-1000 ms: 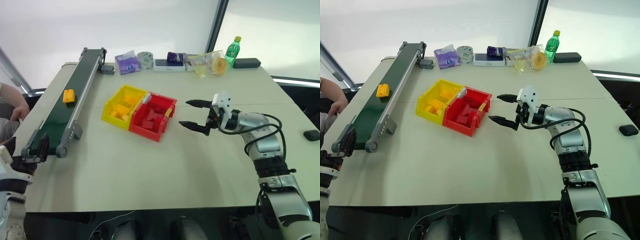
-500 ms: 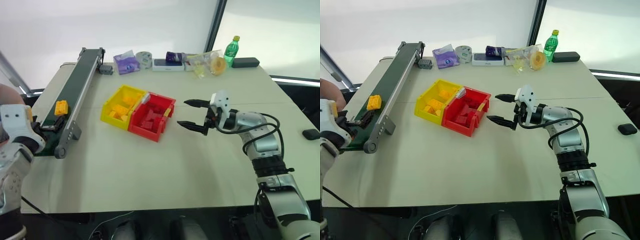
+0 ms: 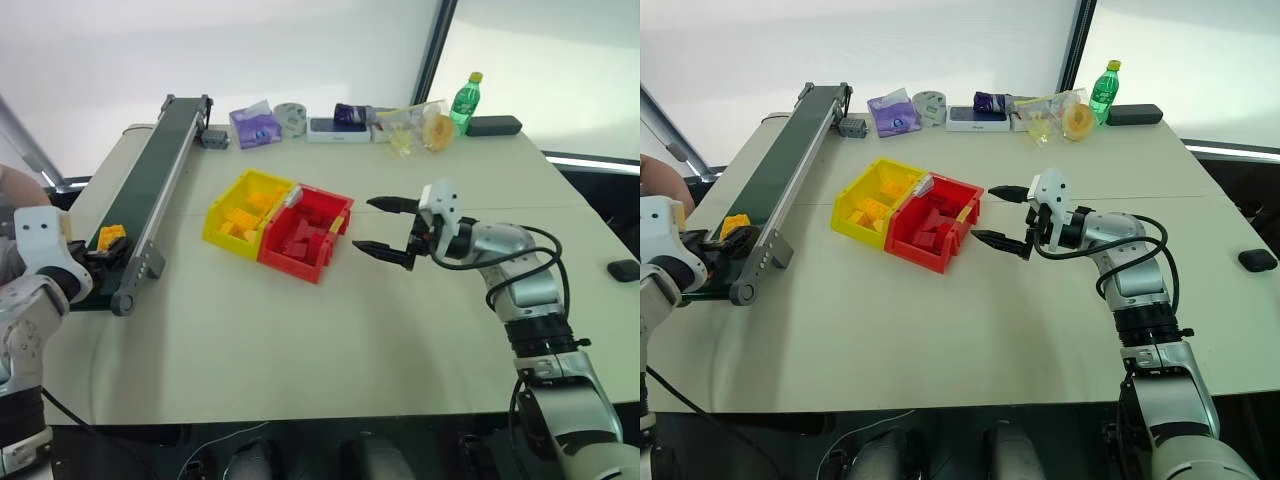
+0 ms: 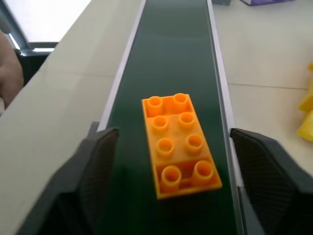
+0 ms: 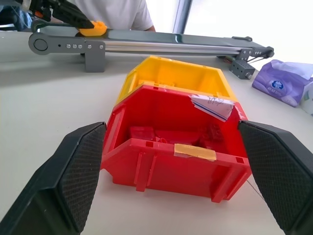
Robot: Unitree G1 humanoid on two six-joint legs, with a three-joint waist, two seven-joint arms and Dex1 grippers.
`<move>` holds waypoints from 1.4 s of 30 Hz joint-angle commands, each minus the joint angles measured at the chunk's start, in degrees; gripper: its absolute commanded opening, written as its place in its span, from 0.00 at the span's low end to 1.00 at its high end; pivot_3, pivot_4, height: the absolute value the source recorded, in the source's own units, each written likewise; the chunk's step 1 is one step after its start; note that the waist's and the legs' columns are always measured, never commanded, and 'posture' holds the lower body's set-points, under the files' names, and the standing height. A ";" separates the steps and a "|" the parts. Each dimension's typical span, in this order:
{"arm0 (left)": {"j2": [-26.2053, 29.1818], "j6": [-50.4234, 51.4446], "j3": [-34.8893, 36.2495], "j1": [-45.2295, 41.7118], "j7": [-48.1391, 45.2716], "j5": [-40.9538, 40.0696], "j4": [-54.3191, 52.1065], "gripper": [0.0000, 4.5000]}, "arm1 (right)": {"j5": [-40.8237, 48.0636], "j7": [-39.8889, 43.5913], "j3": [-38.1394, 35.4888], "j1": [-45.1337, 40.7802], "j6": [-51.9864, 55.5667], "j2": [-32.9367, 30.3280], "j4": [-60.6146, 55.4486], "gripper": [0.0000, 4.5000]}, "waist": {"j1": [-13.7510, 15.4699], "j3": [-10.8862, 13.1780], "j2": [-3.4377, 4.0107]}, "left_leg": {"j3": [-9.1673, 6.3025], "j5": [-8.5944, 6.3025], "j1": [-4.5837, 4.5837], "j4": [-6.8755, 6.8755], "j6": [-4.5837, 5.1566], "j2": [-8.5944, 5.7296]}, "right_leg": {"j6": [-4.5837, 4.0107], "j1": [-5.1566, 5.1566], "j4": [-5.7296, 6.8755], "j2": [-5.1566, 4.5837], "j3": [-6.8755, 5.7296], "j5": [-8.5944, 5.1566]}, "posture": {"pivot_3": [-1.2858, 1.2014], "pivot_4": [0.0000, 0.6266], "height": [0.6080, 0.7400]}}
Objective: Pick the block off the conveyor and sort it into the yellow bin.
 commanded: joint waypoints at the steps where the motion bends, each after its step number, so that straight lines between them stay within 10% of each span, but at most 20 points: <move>1: 0.33 1.22 1.97 0.13 0.25 -0.08 -1.23 0.45 | 1.02 -0.24 -1.33 -0.31 0.04 -0.36 -2.46 1.00 | 0.00 0.00 0.00 | 0.00 0.00 0.00 0.00 0.00 0.00 | 0.00 0.00 0.00 0.00 0.00 0.00 | 0.52 0.24 1.00; 3: 0.01 0.52 2.51 0.43 0.25 0.15 -1.55 0.27 | 1.17 -0.19 -1.46 -0.48 0.18 -0.41 -2.36 1.00 | 0.00 0.00 0.00 | 0.00 0.00 0.00 0.00 0.00 0.00 | 0.00 0.00 0.00 0.00 0.00 0.00 | 0.52 0.24 1.00; 18: -7.63 -4.95 -6.81 -8.92 -1.80 -3.75 -14.13 0.28 | 1.02 -0.10 -1.33 -1.16 -0.05 -0.20 -1.20 1.00 | 0.39 0.00 0.00 | -0.01 0.00 0.00 0.03 0.00 -0.02 | 0.01 0.03 0.02 0.00 0.01 0.01 | 0.52 0.24 1.00; 34: -23.24 -24.86 -24.94 -29.55 0.35 15.06 23.55 0.28 | 0.80 -0.66 -1.35 -0.01 -0.47 -0.03 -2.02 1.00 | 1.34 0.00 0.00 | 0.04 0.01 0.00 0.11 0.00 -0.19 | 0.03 0.01 0.03 0.15 0.00 0.01 | 0.52 0.24 1.00; 40: -24.91 -28.14 -23.52 -31.44 -1.26 15.02 26.98 0.95 | 0.93 -0.78 -1.51 0.57 -0.34 -0.39 -2.44 1.00 | 1.43 0.00 0.00 | 0.07 0.01 -0.01 0.10 0.00 -0.19 | 0.03 -0.01 0.03 0.14 0.00 0.01 | 0.52 0.24 1.00; 42: -24.63 -28.63 -23.38 -30.64 -1.25 15.49 24.83 0.99 | 0.89 -0.67 -1.51 0.61 -0.49 -0.46 -2.12 1.00 | 1.44 0.00 0.00 | 0.06 0.01 -0.01 0.10 0.00 -0.18 | 0.03 -0.01 0.04 0.15 0.00 0.01 | 0.52 0.24 1.00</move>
